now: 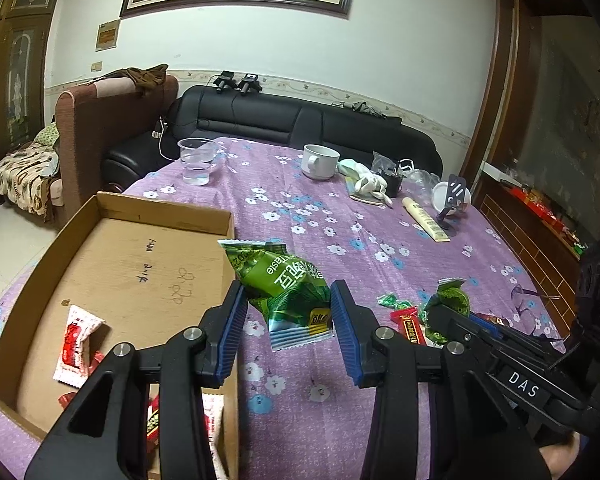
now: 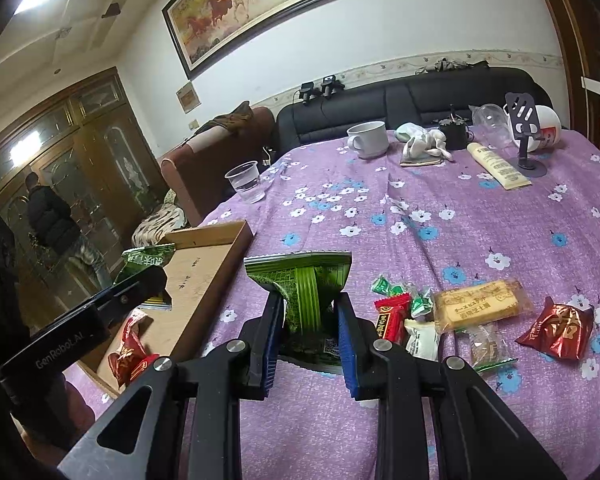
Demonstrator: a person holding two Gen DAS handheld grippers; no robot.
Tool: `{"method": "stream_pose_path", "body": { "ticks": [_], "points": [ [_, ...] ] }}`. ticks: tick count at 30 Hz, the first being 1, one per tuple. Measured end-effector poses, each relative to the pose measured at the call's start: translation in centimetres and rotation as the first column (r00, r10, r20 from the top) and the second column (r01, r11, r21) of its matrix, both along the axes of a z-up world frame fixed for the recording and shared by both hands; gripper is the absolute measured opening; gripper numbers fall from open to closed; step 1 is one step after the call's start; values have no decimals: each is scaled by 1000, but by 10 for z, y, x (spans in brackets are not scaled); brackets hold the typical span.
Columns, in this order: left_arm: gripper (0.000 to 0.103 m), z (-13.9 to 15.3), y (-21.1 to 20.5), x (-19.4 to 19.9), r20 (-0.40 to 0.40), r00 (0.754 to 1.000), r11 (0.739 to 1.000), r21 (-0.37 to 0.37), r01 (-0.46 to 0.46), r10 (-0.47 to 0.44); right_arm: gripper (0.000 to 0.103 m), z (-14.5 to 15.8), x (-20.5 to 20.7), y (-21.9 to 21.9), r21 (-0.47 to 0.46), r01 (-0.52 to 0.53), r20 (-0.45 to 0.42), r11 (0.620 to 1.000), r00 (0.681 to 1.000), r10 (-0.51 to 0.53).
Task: Organize snacks
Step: 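Carry the green packet with the left gripper while the right carries its green packet over the box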
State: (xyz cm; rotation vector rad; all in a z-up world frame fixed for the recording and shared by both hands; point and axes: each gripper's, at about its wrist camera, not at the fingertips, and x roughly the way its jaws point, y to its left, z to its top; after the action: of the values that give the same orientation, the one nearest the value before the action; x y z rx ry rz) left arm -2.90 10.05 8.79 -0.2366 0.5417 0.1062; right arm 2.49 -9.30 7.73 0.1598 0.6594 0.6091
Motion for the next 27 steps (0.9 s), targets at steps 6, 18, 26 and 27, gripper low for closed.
{"method": "stream_pose_path", "body": {
  "ticks": [6,18,26,27],
  "points": [
    [41,2,11,-7,7,1000,1000,-5,-23,23,26,1,-4,3,-5,-11,14,1000,1000,11],
    [41,-3,38,-19,1,997,997,-21,-72,72,26,0,-8,9,-8,-44,24,999,999,44],
    [41,-18,70,-31,-20,990,990,-35,-138,137,26,-1,-10,13,-4,-70,19,998,997,70],
    [41,-22,76,-34,-23,989,988,-35,-148,147,26,-1,-10,14,-6,-74,19,997,997,74]
  ]
}}
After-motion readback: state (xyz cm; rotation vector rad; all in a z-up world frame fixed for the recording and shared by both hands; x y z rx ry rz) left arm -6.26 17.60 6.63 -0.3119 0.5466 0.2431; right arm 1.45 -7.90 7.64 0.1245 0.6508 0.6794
